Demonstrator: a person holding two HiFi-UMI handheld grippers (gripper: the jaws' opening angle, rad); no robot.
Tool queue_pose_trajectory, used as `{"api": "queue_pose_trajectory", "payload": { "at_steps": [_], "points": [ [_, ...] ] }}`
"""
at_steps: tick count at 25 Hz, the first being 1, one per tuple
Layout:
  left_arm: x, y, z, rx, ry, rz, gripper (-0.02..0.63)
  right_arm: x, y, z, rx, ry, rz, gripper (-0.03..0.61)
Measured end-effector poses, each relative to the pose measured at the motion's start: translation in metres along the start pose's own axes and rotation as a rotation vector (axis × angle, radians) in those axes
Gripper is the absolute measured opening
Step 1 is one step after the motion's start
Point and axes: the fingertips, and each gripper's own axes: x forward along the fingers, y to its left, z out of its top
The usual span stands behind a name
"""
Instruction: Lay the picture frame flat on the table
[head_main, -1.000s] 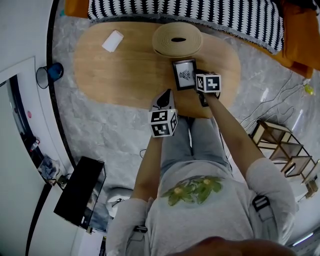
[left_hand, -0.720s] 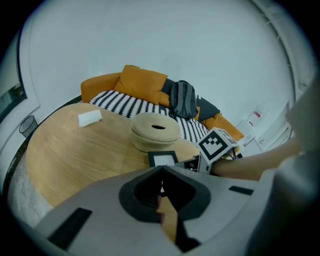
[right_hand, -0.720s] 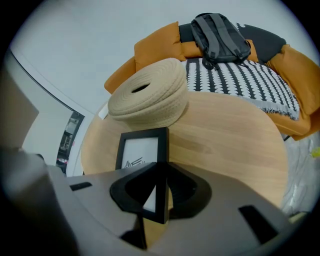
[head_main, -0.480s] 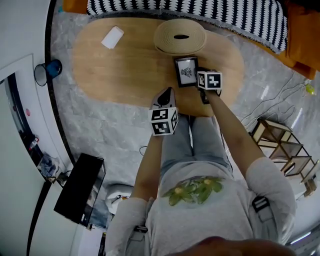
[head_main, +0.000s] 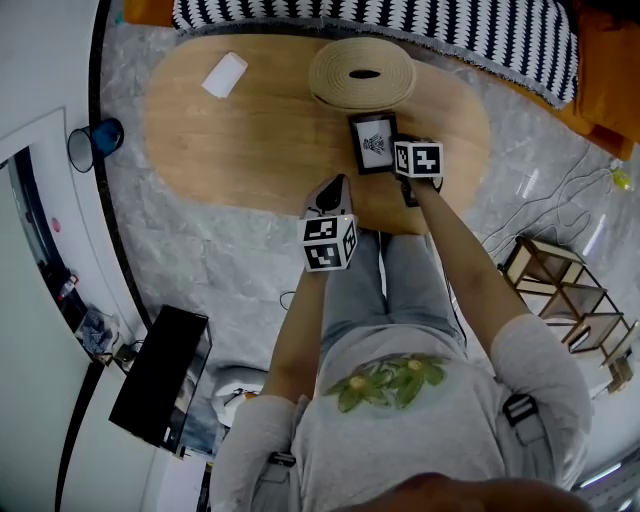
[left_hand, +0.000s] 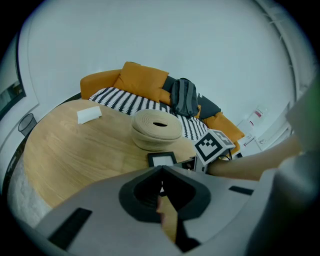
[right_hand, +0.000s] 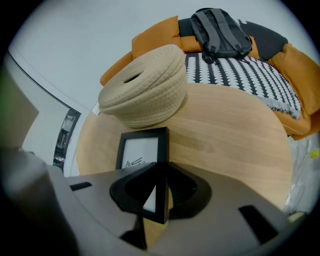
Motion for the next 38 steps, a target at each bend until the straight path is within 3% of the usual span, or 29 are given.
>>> {"api": "queue_pose_trajectory", "payload": {
  "at_steps": [26,33,38],
  "points": [
    [0.007,0.003,0.0,-0.012,0.017,-0.002,0.015,0.015,-0.001,-0.006,0.041,-0.004,0.015,0.079],
    [0.007,0.002,0.0,-0.012,0.016,-0.002,0.015,0.015,-0.001,-0.006,0.01,0.014,0.008,0.081],
    [0.005,0.0,0.001,-0.008,0.013,-0.001,0.015,0.01,0.005,-0.005,-0.006,0.004,0.02,0.12]
  ]
}}
